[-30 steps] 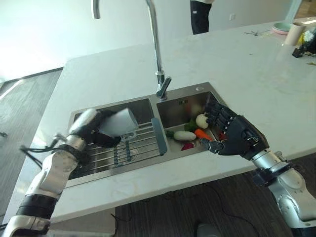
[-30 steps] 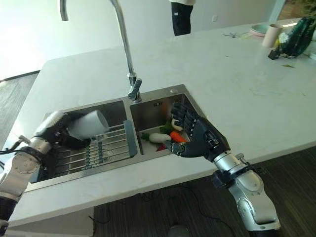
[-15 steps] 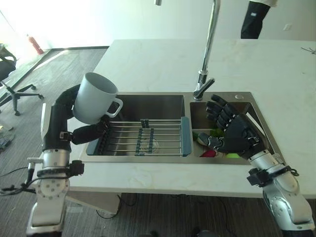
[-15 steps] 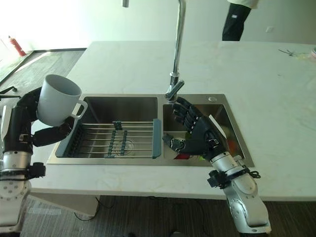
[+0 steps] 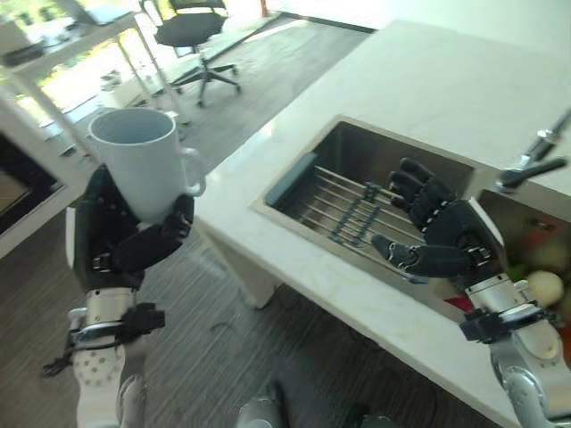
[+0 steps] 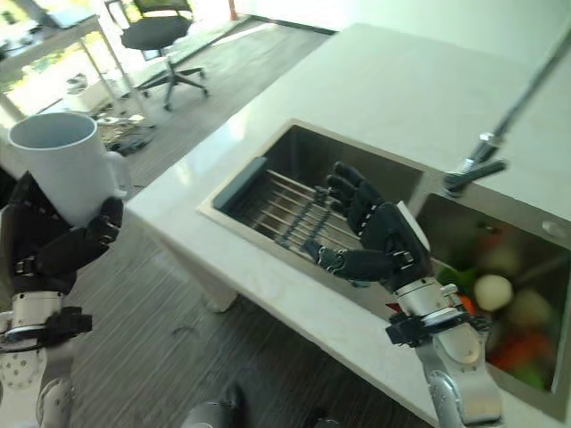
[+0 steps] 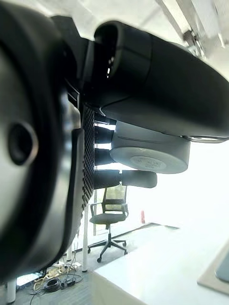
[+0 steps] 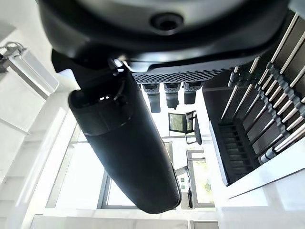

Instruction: Place the dishes in the dishwasher.

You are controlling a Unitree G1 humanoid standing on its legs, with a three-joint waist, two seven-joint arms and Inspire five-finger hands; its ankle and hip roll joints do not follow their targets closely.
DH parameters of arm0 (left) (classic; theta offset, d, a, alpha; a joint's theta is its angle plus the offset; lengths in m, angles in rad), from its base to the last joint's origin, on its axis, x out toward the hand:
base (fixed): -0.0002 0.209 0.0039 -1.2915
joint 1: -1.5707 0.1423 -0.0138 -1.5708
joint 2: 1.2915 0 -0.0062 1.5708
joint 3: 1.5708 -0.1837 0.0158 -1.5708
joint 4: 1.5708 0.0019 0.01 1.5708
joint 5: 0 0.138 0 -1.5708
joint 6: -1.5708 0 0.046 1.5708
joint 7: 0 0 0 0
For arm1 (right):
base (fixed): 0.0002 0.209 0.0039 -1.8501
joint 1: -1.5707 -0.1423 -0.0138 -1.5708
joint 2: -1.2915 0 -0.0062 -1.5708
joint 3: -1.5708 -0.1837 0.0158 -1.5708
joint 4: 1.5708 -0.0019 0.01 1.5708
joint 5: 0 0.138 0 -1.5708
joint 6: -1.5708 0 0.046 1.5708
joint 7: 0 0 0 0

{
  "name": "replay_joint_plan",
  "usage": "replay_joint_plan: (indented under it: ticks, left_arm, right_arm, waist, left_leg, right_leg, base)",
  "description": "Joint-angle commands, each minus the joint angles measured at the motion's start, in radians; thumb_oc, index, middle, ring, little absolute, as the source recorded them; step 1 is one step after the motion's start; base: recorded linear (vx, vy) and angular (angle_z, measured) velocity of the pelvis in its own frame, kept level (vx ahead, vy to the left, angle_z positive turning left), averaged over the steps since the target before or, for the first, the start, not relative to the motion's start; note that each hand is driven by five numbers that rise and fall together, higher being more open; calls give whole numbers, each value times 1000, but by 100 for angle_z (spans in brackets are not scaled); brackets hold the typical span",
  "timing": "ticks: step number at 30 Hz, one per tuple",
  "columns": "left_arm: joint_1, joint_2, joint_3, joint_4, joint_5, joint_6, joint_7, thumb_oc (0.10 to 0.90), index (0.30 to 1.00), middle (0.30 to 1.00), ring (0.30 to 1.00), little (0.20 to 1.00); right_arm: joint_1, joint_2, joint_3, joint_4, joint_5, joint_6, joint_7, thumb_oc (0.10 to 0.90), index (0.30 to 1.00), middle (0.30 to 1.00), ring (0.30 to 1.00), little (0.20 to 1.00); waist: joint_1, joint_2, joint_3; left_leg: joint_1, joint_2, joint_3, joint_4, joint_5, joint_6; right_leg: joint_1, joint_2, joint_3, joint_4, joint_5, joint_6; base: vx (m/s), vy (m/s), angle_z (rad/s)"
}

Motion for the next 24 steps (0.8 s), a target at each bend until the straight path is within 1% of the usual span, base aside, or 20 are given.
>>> replay_joint_plan:
  ticks: [1,2,4,5,6,7,8,9,10,11,12,13,14,15,16,17,18,20,22,24]
  left_arm:
    - [-108,62,44,-104,-94,-168,-44,400,300,300,300,300]
    - [-112,64,29,-94,-105,-183,-50,400,300,300,300,300]
    - [-109,66,24,-91,-112,-194,-55,400,300,300,300,300]
    - [-108,67,24,-93,-106,-184,-52,400,300,300,300,300]
    - [-110,68,31,-102,-104,-166,-50,400,300,300,300,300]
    - [-110,68,34,-105,-106,-160,-51,400,300,300,300,300]
    - [-107,67,48,-118,-112,-138,-60,400,300,300,300,300]
    - [-106,68,53,-125,-112,-133,-63,400,300,300,300,300]
    - [-107,69,55,-132,-114,-126,-61,400,300,300,300,300]
    - [-110,68,54,-137,-111,-119,-61,400,300,300,300,300]
    - [-117,67,49,-140,-102,-118,-58,400,300,300,300,300]
    - [-139,74,34,-134,-96,-117,-54,400,300,300,300,300]
    - [-154,77,22,-125,-99,-115,-61,400,300,300,300,300]
    - [-168,73,-1,-112,-107,-110,-85,400,300,300,300,300]
    - [-167,66,-31,-101,-99,-126,-95,400,300,300,300,300]
    - [-160,60,-49,-105,-73,-135,-80,400,300,300,300,300]
    - [-132,57,-48,-117,-58,-151,-58,400,300,300,300,300]
    - [-105,58,-47,-128,-62,-152,-35,400,300,300,300,300]
    - [-85,64,-39,-128,-70,-158,-24,400,300,300,300,300]
    - [-77,66,-30,-133,-75,-154,-13,400,300,300,300,300]
  right_arm:
    - [-102,23,-57,-62,24,-193,-26,800,900,900,900,900]
    - [-108,30,-51,-47,11,-203,-43,800,900,900,900,900]
    - [-113,39,-47,-38,8,-206,-49,800,900,900,900,900]
    - [-111,51,-42,-39,8,-205,-50,800,900,900,900,900]
    - [-107,69,-33,-42,0,-208,-47,800,900,900,900,900]
    - [-105,75,-31,-44,-2,-209,-46,800,900,900,900,900]
    - [-97,100,-23,-59,-9,-211,-44,800,900,900,900,900]
    - [-89,114,-21,-69,-17,-210,-44,800,900,900,900,900]
    - [-81,128,-13,-79,-24,-211,-45,800,900,900,900,900]
    - [-79,137,-8,-85,-25,-214,-50,800,900,900,900,900]
    - [-76,144,-6,-87,-21,-222,-52,800,900,900,900,900]
    - [-72,149,-13,-86,-9,-235,-56,800,900,900,900,900]
    - [-60,147,-24,-86,-1,-242,-64,800,900,900,900,900]
    - [-32,142,-49,-81,10,-249,-71,800,900,900,900,900]
    - [-7,129,-69,-81,24,-252,-58,800,900,900,900,900]
    - [7,124,-81,-86,53,-253,-28,800,900,900,900,900]
    - [2,124,-73,-89,78,-254,5,800,900,900,900,900]
    - [-27,119,-35,-98,51,-245,-15,800,900,900,900,900]
    - [-60,112,-5,-97,32,-239,-39,800,900,900,900,900]
    - [-72,108,9,-96,31,-231,-52,800,900,900,900,900]
  waist:
    - [-45,-27,-72]
    - [-46,-20,-81]
    - [-45,-14,-89]
    - [-37,-10,-94]
    - [-17,-9,-95]
    - [-13,-9,-95]
    - [4,-10,-94]
    - [7,-9,-94]
    - [12,-7,-93]
    - [12,-6,-92]
    - [5,-6,-89]
    - [-16,-7,-86]
    - [-38,-10,-80]
    - [-72,-17,-80]
    - [-97,-24,-76]
    - [-107,-33,-81]
    - [-83,-35,-84]
    - [-53,-31,-86]
    - [-32,-24,-90]
    - [-26,-21,-95]
  left_leg:
    - [50,64,-6,8,-116,-69]
    - [51,85,-6,8,-134,-75]
    - [51,83,-16,8,-152,-74]
    - [45,61,-41,8,-173,-70]
    - [35,27,-83,8,-191,-65]
    - [33,19,-93,8,-194,-64]
    - [25,-5,-121,8,-203,-60]
    - [19,-17,-137,8,-208,-53]
    - [12,-29,-160,8,-213,-45]
    - [5,-37,-178,8,-214,-39]
    - [-3,-45,-202,8,-213,-32]
    - [-18,-61,-249,8,-211,-19]
    - [-38,-75,-268,8,-191,-5]
    - [-52,-96,-321,8,-184,12]
    - [-56,-106,-350,8,-180,20]
    - [-64,-107,-351,8,-171,24]
    - [-56,-103,-341,8,-179,24]
    - [-39,-92,-329,8,-180,22]
    - [-25,-87,-334,8,-187,16]
    - [-27,-85,-337,8,-180,13]
  right_leg:
    - [1,45,82,-71,13,136]
    - [1,33,63,-71,22,144]
    - [-2,21,54,-71,37,161]
    - [-6,-2,42,-71,66,184]
    - [-8,-34,29,-71,107,204]
    - [-9,-43,25,-71,120,210]
    - [-10,-72,12,-71,164,222]
    - [-11,-83,12,-71,188,228]
    - [-15,-91,15,-71,206,230]
    - [-19,-90,25,-71,207,229]
    - [-30,-75,54,-71,197,224]
    - [-59,-23,135,-71,163,212]
    - [-81,20,185,-71,146,188]
    - [-84,95,309,-71,102,173]
    - [-76,141,389,-71,61,164]
    - [-80,164,421,-71,41,160]
    - [-60,151,388,-71,25,160]
    - [-32,141,350,-71,12,156]
    - [-8,139,321,-71,-6,152]
    - [-6,140,310,-71,-9,143]
  base:
    - [-165,340,203]
    - [-153,376,177]
    - [-100,359,82]
    - [-54,472,52]
    - [-37,452,66]
    - [-21,470,56]
    - [-12,368,70]
    - [-9,457,53]
    - [4,333,59]
    - [4,307,59]
    - [28,225,59]
    - [-19,162,103]
    - [85,105,136]
    - [150,72,361]
    - [253,57,430]
    - [217,-3,447]
    - [161,-83,220]
    - [120,-168,37]
    - [83,-177,-8]
    - [7,-126,-2]
